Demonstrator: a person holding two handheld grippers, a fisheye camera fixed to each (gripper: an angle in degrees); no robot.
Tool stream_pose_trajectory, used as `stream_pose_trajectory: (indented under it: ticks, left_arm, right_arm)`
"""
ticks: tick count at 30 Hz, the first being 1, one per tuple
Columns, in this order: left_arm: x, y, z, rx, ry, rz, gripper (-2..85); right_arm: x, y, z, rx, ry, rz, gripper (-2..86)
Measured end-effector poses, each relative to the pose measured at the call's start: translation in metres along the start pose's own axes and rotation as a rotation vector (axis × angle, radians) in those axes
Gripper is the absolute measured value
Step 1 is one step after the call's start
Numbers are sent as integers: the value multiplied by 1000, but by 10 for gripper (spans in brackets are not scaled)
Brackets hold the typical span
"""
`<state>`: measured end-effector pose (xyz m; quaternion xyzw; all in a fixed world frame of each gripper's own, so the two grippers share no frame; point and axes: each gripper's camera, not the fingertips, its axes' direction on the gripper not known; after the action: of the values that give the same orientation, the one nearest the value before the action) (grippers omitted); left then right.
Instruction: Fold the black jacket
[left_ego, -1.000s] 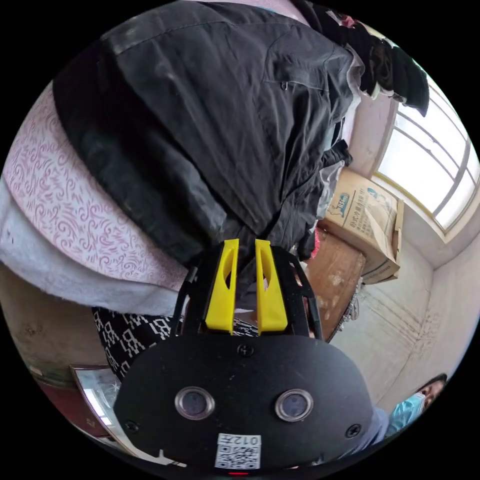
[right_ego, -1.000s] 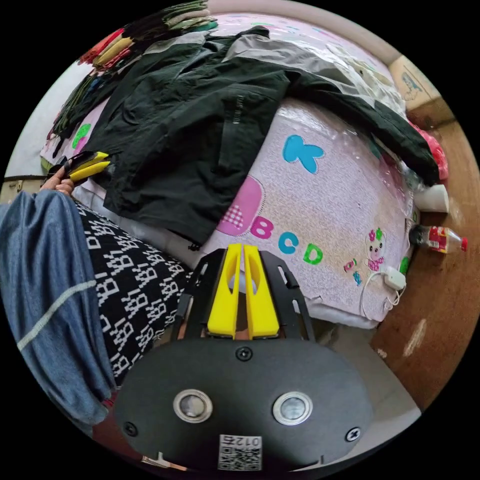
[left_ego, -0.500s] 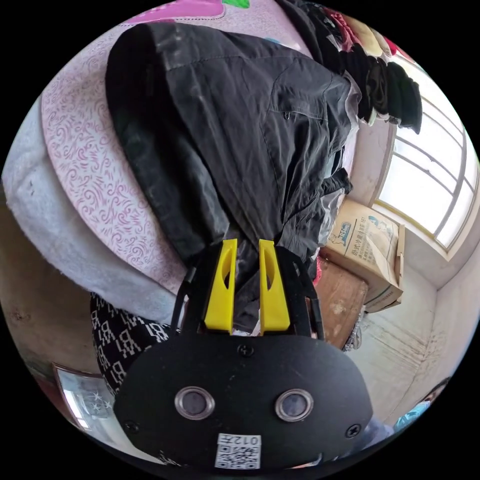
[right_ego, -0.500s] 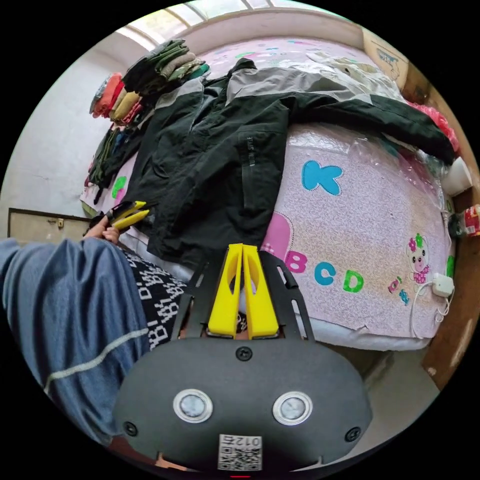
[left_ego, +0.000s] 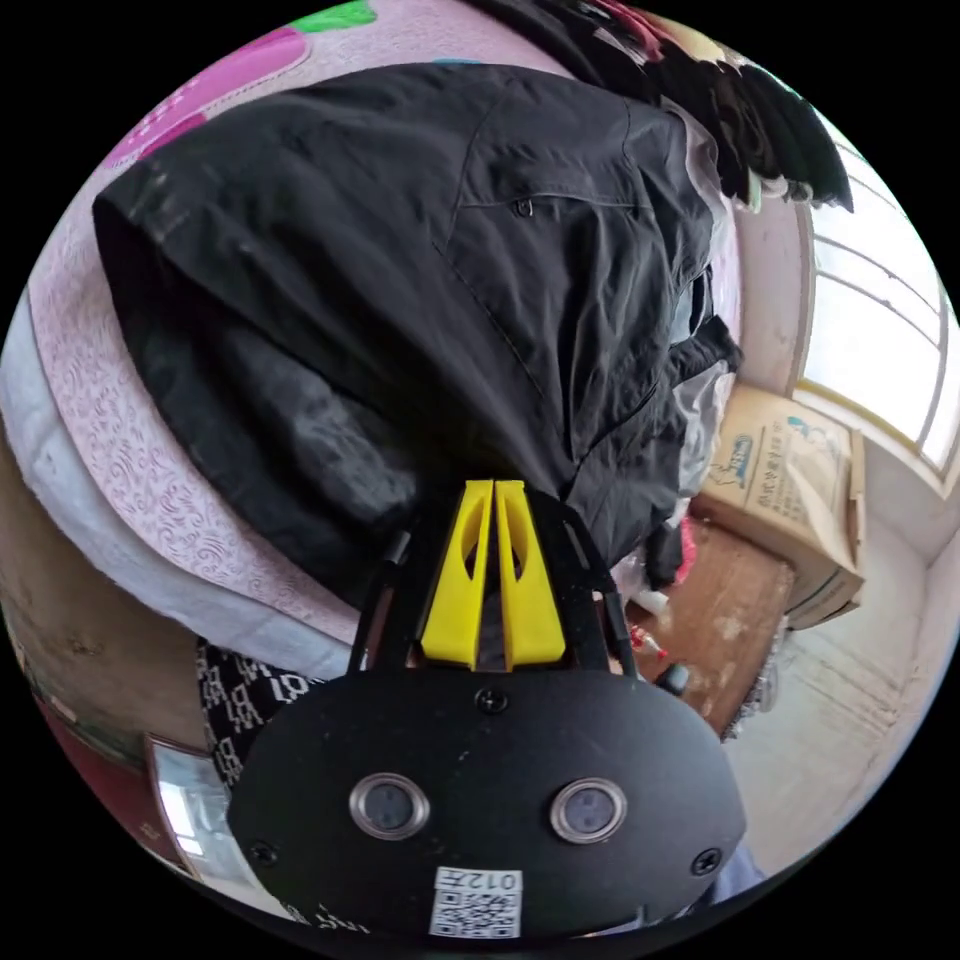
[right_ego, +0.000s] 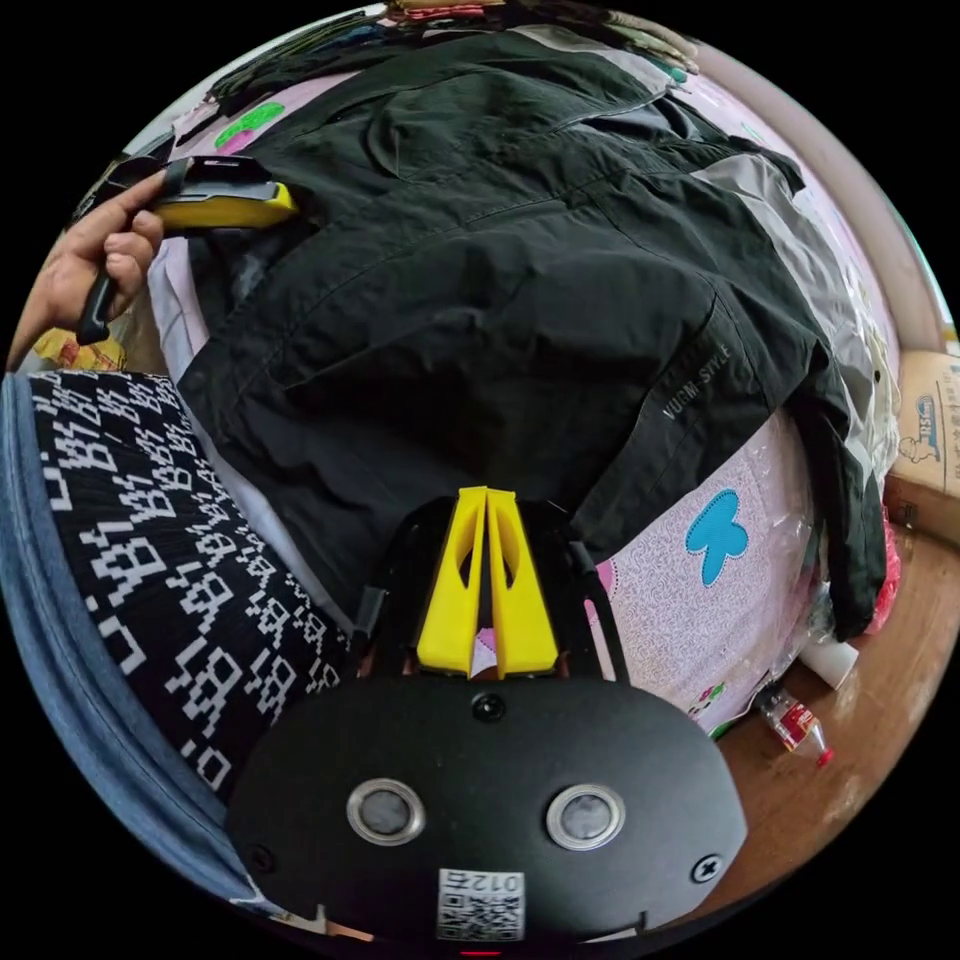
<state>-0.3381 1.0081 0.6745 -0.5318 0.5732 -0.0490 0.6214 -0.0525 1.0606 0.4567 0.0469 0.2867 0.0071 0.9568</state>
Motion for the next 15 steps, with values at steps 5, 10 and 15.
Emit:
stream_pose_trajectory:
  ticks: [5,10,15]
  left_arm:
    - [-44,14,-7,-21,368,-69,48]
    - [-68,18,-12,-14,348,-124,72]
    - [-70,24,-16,2,306,-121,76]
  right_arm:
    - [-19,-16,0,-21,15,-43,1]
    - [-38,-27,-2,-30,54,-91,3]
    - [-47,-37,-6,-41,47,-108,4]
